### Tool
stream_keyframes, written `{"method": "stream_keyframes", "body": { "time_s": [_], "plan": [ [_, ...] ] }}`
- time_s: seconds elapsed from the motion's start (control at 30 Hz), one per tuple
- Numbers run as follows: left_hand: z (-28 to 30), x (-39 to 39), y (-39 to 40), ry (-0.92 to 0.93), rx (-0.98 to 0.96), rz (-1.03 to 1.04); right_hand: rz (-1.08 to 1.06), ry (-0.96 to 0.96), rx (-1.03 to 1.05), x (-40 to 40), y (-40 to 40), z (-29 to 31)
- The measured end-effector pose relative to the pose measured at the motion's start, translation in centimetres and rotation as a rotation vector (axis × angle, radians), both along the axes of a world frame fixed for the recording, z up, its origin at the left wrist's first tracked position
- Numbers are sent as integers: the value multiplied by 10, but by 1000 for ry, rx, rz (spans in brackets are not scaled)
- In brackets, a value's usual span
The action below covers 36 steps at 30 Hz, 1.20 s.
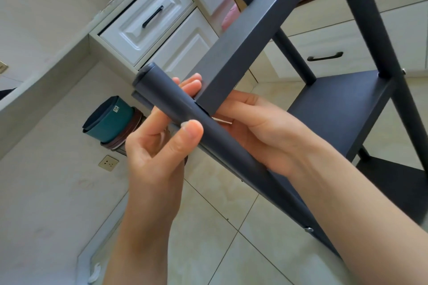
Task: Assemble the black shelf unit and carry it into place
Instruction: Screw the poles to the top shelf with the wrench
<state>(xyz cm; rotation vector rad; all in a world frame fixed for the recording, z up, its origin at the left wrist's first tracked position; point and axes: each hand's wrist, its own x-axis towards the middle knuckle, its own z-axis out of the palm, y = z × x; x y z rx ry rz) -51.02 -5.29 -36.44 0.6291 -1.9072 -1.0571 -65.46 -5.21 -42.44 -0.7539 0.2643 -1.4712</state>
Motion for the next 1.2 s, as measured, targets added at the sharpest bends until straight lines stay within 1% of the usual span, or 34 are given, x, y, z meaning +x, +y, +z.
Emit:
{"method": "stream_keyframes", "body": {
  "time_s": [0.27,0.53,0.73,0.93,1.2],
  "plan": [
    [0,1,2,-7,19,4,38,30,-7,-4,-2,4],
    [3,3,2,-53,30,-2,76,-48,10,0,-2,8],
    [3,3,1,-58,12,2,63,1,-13,-1,-2,8],
    [2,4,1,-48,14,14,112,41,-19,-5,-2,6],
    [0,4,1,-38,-2,-7,198,9,30,0,-9,5]
  ]
}}
